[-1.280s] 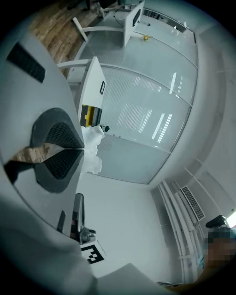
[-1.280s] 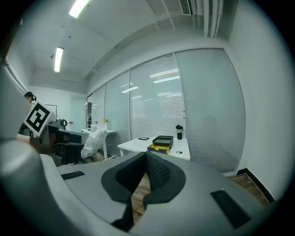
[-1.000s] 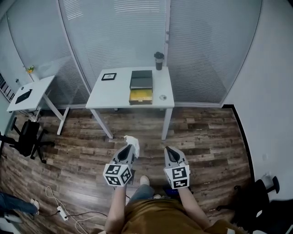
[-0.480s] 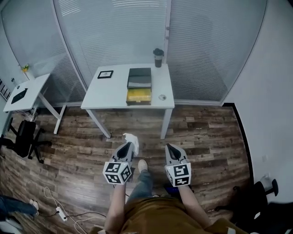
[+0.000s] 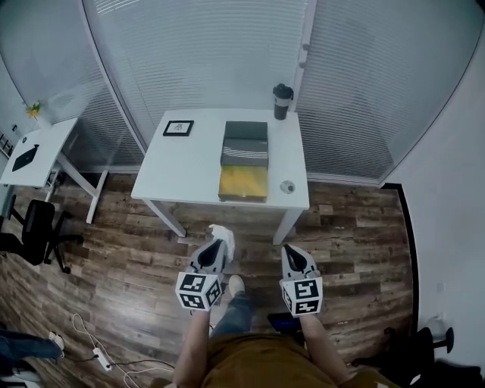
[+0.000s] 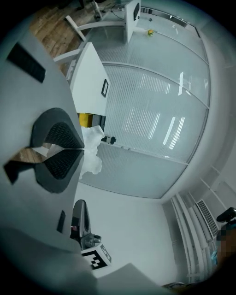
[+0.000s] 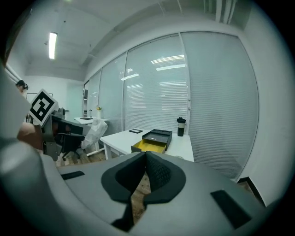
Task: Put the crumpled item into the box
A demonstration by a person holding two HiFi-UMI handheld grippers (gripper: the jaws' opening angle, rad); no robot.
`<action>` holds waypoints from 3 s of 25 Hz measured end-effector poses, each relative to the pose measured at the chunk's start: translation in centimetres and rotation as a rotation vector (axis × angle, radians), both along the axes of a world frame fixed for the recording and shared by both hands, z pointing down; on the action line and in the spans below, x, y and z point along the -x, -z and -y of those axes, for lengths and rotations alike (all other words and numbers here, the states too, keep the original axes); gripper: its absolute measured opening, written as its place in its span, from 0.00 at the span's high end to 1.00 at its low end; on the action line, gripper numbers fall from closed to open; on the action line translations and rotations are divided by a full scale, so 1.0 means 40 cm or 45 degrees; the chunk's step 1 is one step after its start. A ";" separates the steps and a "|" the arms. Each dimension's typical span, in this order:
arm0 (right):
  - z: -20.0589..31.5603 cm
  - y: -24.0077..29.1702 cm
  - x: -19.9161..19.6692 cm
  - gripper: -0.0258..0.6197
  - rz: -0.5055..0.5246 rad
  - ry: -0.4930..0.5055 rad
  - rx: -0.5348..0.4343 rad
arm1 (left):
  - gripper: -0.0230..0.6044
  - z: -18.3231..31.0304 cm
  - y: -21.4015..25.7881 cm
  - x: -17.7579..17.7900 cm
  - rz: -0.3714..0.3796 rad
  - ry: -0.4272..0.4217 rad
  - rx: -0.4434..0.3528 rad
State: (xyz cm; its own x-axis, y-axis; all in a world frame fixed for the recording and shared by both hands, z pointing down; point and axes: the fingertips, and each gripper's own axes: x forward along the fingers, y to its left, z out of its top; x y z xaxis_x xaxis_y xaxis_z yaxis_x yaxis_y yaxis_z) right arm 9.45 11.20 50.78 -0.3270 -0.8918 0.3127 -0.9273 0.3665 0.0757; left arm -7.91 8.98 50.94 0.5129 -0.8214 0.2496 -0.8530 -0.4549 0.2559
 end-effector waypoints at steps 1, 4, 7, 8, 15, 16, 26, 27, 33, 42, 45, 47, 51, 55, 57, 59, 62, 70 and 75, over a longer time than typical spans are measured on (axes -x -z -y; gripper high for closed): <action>0.047 -0.001 0.005 0.94 -0.004 -0.002 0.009 | 0.91 0.048 0.002 0.009 0.000 -0.003 0.003; 0.195 -0.005 0.020 0.94 -0.008 -0.013 0.030 | 0.91 0.204 0.003 0.031 0.000 -0.008 0.014; 0.324 -0.015 0.029 0.94 -0.014 -0.037 0.054 | 0.91 0.340 -0.007 0.037 0.002 -0.032 0.031; 0.359 -0.018 0.031 0.94 -0.016 -0.046 0.060 | 0.91 0.377 -0.011 0.037 0.002 -0.043 0.036; 0.559 -0.034 0.036 0.94 -0.039 -0.099 0.088 | 0.91 0.596 -0.034 0.032 0.004 -0.112 0.060; 0.578 -0.034 0.035 0.94 -0.041 -0.107 0.088 | 0.91 0.618 -0.034 0.030 0.005 -0.120 0.060; 0.662 -0.028 0.023 0.94 -0.026 -0.155 0.084 | 0.91 0.719 -0.037 0.020 0.013 -0.161 0.058; 0.667 -0.026 0.021 0.94 -0.023 -0.154 0.081 | 0.91 0.723 -0.033 0.018 0.013 -0.161 0.052; 0.719 -0.014 0.022 0.94 0.024 -0.139 0.057 | 0.91 0.761 -0.008 0.014 0.037 -0.156 0.011; 0.777 -0.027 -0.002 0.94 0.057 -0.117 0.063 | 0.91 0.815 -0.017 -0.002 0.036 -0.122 0.020; 0.769 -0.042 -0.007 0.94 0.059 -0.113 0.081 | 0.91 0.810 -0.034 -0.007 0.038 -0.117 0.038; 0.765 -0.057 -0.009 0.94 0.056 -0.103 0.098 | 0.91 0.810 -0.050 -0.010 0.039 -0.113 0.055; 0.767 -0.091 -0.017 0.94 0.054 -0.095 0.135 | 0.91 0.811 -0.080 -0.027 0.058 -0.123 0.086; 0.768 -0.106 -0.010 0.94 0.049 -0.073 0.152 | 0.91 0.800 -0.102 -0.038 0.071 -0.135 0.114; 0.770 -0.115 -0.009 0.94 0.052 -0.067 0.160 | 0.91 0.796 -0.113 -0.045 0.079 -0.146 0.128; 0.769 -0.124 -0.006 0.94 0.064 -0.061 0.167 | 0.91 0.789 -0.127 -0.050 0.089 -0.158 0.144; 0.763 -0.140 -0.002 0.94 0.072 -0.055 0.181 | 0.91 0.778 -0.151 -0.061 0.100 -0.177 0.166; 0.760 -0.172 -0.009 0.94 0.071 -0.059 0.217 | 0.91 0.767 -0.202 -0.096 0.133 -0.235 0.214; 0.758 -0.198 -0.010 0.94 0.067 -0.059 0.247 | 0.91 0.760 -0.242 -0.113 0.178 -0.275 0.252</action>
